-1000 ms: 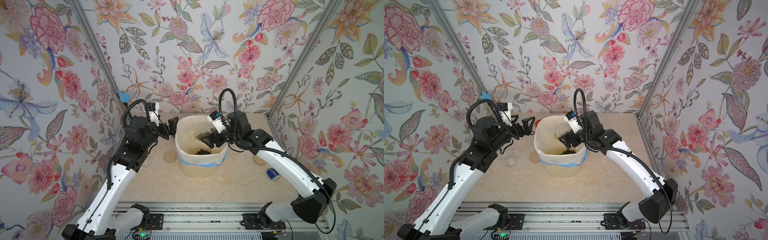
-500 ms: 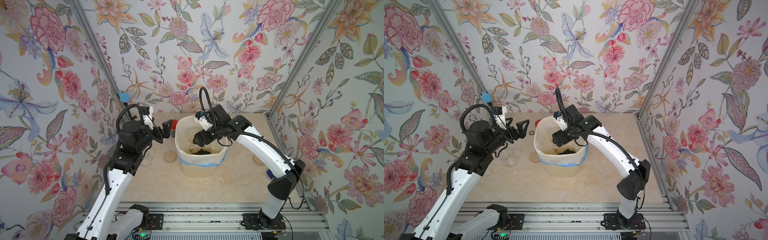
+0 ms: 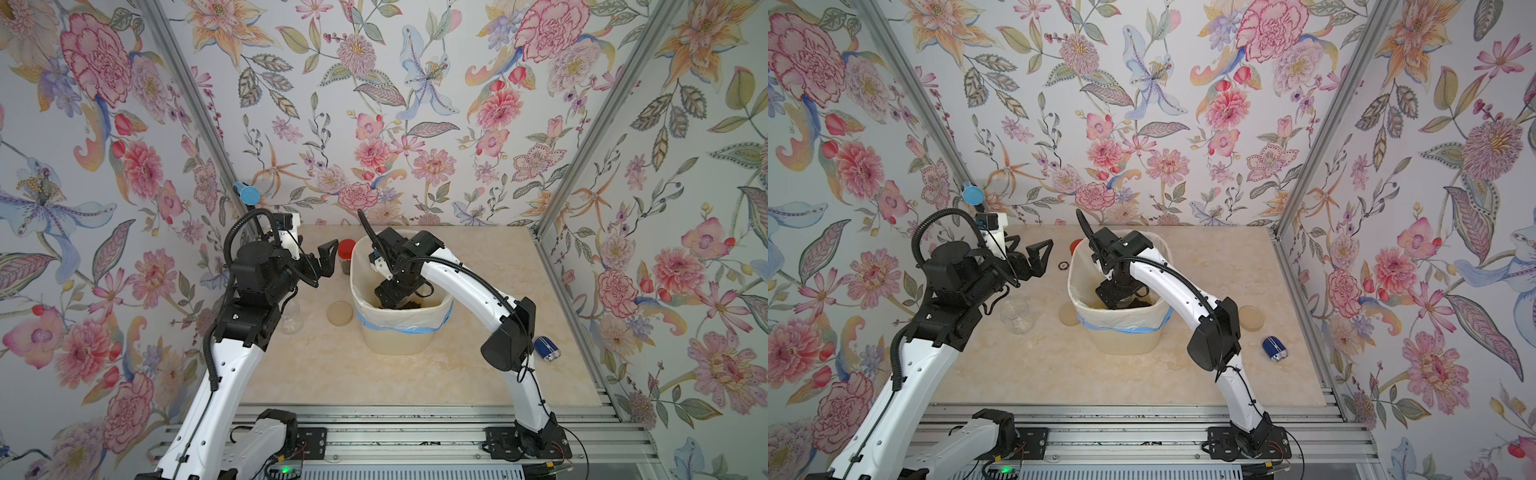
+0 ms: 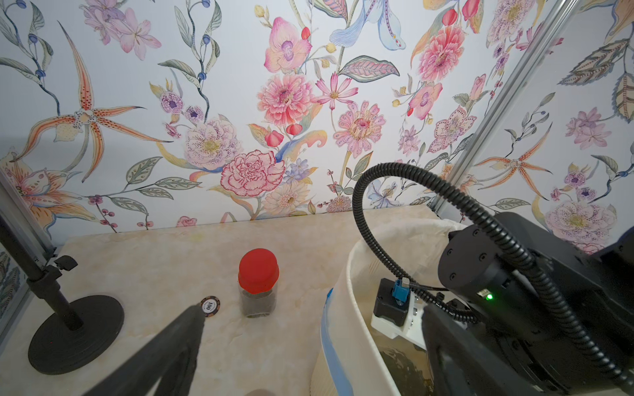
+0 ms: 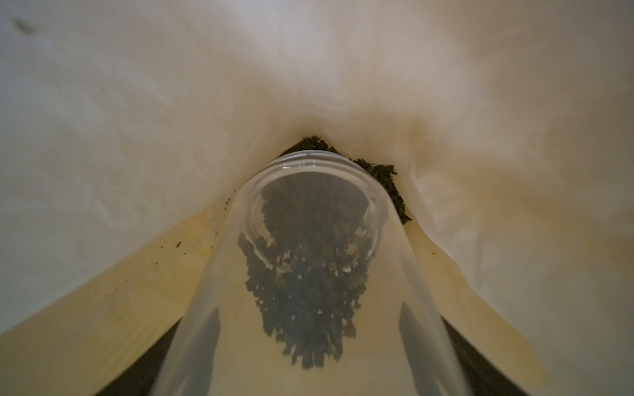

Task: Empty moldy tea leaves from jars
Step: Pour the moldy tea leaves from the jar into the trash bin.

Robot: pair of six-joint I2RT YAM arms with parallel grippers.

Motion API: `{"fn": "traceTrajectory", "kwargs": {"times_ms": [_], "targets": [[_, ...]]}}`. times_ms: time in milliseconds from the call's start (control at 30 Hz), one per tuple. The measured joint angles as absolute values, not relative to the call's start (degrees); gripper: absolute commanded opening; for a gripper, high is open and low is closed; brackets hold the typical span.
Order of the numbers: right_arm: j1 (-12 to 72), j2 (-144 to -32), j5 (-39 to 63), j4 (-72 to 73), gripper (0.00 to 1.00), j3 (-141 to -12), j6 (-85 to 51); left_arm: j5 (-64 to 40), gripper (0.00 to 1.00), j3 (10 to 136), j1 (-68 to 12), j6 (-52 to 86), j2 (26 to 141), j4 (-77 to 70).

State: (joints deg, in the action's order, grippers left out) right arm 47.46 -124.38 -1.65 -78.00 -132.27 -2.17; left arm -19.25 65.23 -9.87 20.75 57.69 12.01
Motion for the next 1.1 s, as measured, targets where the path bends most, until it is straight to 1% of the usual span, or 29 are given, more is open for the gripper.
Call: {"fn": "traceTrajectory", "kwargs": {"times_ms": [267, 367, 467, 600, 667, 767, 933, 1033, 1100], "targets": [[46.74, -123.48, -2.39, -78.94, 0.42, -140.97, -1.8, -19.55, 1.0, 64.97, -9.65, 20.75, 57.67, 11.79], [46.74, -119.85, -1.78, -78.11, 0.43, -138.28, -1.76, -20.43, 1.0, 64.05, -9.63, 20.29, 57.67, 10.81], [46.7, -118.08, -0.86, -80.79, 0.43, -136.46, -1.74, -22.46, 1.0, 61.89, -9.65, 19.05, 57.17, 7.62], [46.0, -119.13, 1.06, -82.32, 0.42, -141.49, -2.26, -25.39, 1.0, 55.37, -9.65, 16.03, 52.14, 0.19], [45.17, -118.89, 1.98, -82.28, 0.42, -143.39, -2.81, -27.07, 1.0, 54.48, -9.65, 13.93, 50.13, -2.13], [43.9, -118.83, 3.64, -83.2, 0.43, -146.04, -3.97, -29.87, 1.0, 56.84, -9.65, 9.76, 50.7, -3.95], [41.65, -118.37, 7.11, -83.83, 0.42, -149.56, -6.96, -34.89, 1.0, 62.37, -9.96, 3.55, 55.42, -3.73], [40.73, -118.13, 8.25, -85.36, 0.43, -149.49, -8.32, -36.34, 1.0, 64.66, -11.88, -0.95, 57.41, -1.13], [40.34, -118.13, 8.47, -86.43, 0.43, -149.25, -8.97, -36.99, 1.0, 67.13, -14.87, -4.86, 59.11, 2.13]]}}
